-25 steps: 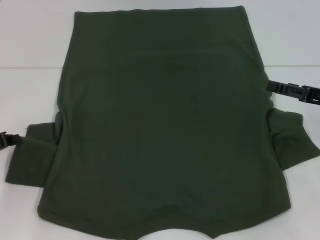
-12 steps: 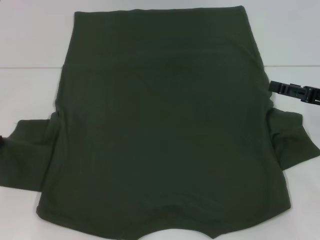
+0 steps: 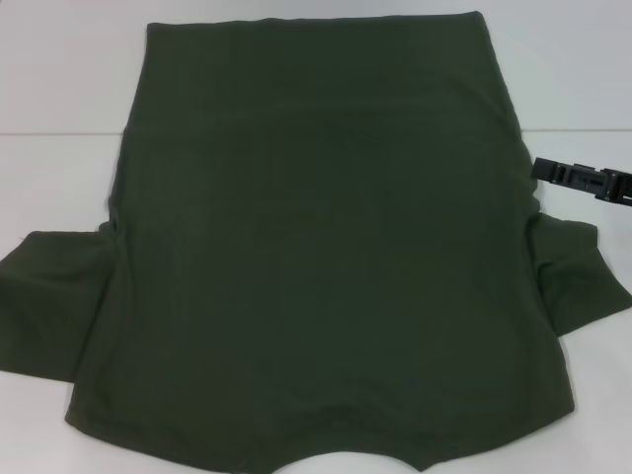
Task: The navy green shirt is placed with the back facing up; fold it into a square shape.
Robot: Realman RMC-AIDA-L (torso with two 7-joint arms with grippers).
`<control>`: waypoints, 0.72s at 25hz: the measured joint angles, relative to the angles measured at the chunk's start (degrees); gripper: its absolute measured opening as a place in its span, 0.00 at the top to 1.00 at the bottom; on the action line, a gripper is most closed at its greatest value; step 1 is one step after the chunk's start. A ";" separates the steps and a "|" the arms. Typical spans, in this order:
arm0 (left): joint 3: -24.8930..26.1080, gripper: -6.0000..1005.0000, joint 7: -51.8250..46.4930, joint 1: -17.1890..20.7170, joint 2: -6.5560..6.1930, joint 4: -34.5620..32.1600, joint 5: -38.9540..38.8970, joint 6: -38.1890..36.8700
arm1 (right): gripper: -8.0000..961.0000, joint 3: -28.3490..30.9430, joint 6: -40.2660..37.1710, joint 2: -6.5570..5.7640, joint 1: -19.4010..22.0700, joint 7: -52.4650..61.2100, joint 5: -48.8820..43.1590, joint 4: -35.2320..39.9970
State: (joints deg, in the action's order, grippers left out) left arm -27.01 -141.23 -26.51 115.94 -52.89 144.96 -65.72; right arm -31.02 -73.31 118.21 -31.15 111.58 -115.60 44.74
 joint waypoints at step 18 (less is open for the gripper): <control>-3.26 0.99 -3.07 -9.71 4.73 -3.53 -6.05 -18.28 | 0.02 0.00 0.02 -0.10 0.04 0.25 0.03 0.00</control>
State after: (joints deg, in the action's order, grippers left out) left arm -30.27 -144.29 -36.22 120.67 -56.42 138.91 -84.01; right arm -31.02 -73.29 118.12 -31.11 111.82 -115.57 44.74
